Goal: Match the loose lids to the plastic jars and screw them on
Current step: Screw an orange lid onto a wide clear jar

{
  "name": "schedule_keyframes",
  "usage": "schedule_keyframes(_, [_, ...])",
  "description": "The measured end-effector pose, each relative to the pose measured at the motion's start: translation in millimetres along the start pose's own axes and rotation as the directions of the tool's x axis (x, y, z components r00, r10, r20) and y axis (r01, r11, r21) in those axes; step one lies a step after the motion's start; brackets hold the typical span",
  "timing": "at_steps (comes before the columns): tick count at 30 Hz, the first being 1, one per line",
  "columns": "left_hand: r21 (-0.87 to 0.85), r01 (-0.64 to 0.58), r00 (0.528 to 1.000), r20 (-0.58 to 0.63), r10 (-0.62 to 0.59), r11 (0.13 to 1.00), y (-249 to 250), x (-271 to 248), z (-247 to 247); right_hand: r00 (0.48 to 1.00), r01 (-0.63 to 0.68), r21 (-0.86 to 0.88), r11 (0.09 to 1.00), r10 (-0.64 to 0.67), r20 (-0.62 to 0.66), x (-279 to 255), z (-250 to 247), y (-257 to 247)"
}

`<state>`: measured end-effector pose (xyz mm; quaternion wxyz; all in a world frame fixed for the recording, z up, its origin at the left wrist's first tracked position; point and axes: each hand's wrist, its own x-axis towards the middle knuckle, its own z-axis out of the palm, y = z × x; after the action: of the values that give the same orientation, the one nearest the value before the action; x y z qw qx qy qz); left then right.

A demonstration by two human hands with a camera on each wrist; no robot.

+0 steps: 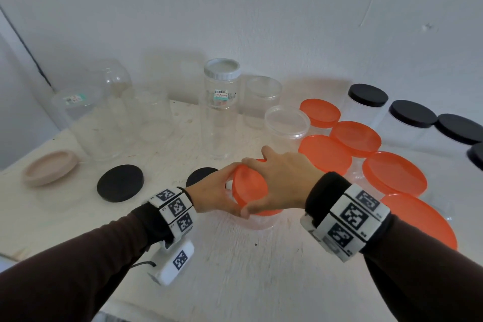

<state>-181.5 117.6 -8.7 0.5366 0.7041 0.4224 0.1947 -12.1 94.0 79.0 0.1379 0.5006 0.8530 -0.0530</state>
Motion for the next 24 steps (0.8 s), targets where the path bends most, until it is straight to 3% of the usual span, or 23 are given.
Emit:
schedule_keyframes(4, [0.001, 0.023, 1.0, -0.003, -0.023, 1.0, -5.4, 0.4, -1.2, 0.976, 0.134, 0.094, 0.987, -0.147, 0.157, 1.0, -6.7, 8.9])
schedule_keyframes(13, [-0.046, -0.007, 1.0, -0.012, 0.007, 0.999, 0.3, -0.7, 0.6, 0.997, 0.058, 0.022, 0.998, -0.057, -0.049, 2.2, -0.6, 2.1])
schedule_keyframes(19, [-0.027, -0.036, 0.999, 0.006, 0.037, 0.999, 2.8, -2.7, 1.1, 0.996, -0.022, 0.043, 0.999, 0.025, -0.085, -0.7, 6.3, -3.2])
schedule_keyframes(24, [0.005, -0.044, 0.999, -0.01, 0.044, 0.999, 4.8, -3.4, 4.0, 0.996, -0.018, 0.046, 0.999, 0.021, -0.081, -6.1, 10.1, -0.5])
